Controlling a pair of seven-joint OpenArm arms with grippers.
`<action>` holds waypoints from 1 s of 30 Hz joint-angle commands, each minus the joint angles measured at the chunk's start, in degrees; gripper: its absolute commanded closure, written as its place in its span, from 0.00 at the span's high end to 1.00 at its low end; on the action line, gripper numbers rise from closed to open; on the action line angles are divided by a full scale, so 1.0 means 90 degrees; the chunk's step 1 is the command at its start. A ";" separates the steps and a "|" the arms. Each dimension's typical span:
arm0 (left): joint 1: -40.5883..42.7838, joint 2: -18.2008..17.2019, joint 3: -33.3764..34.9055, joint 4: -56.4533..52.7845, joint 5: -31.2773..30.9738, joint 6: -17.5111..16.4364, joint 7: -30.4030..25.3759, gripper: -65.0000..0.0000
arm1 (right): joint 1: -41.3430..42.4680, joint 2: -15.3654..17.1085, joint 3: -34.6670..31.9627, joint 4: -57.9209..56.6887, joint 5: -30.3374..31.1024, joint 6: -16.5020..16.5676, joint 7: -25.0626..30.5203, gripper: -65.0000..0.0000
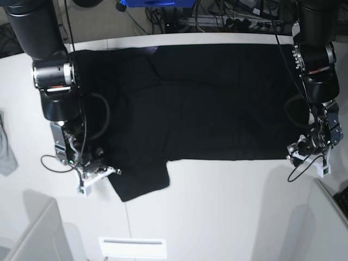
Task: Fold the T-shirt properly
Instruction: 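Lift the hem with both grippers and fold it over toward the collar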
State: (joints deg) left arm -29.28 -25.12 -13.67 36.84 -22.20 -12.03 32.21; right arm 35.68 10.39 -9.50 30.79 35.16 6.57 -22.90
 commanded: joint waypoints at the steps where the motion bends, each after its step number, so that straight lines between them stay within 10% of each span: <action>1: -0.0180 -0.0114 0.0020 -0.0103 -0.0020 0.0004 -0.0086 0.77 | 0.0192 0.0042 0.0015 0.0071 -0.0014 0.0008 -0.0030 0.00; 10: -0.0180 -0.0075 0.0059 -0.0416 -0.0010 -0.0026 -0.0340 0.70 | 0.0182 0.0071 0.0015 0.0071 -0.0014 0.0008 -0.0030 0.00; 17: -0.0044 -0.0056 0.0059 -0.0416 -0.0010 -0.0026 -0.0379 0.00 | 0.0162 0.0071 0.0025 0.0071 -0.0014 0.0008 -0.0030 0.00; 30: 0.0738 -0.0056 -0.0019 0.1323 -0.0069 -0.0035 0.0099 0.00 | -0.0512 0.0393 0.0044 0.1966 -0.0014 -0.0012 -0.0059 0.00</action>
State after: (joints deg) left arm -21.21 -24.67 -13.54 47.64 -22.70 -12.03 34.02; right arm 29.56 13.30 -9.45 47.48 34.50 6.48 -24.69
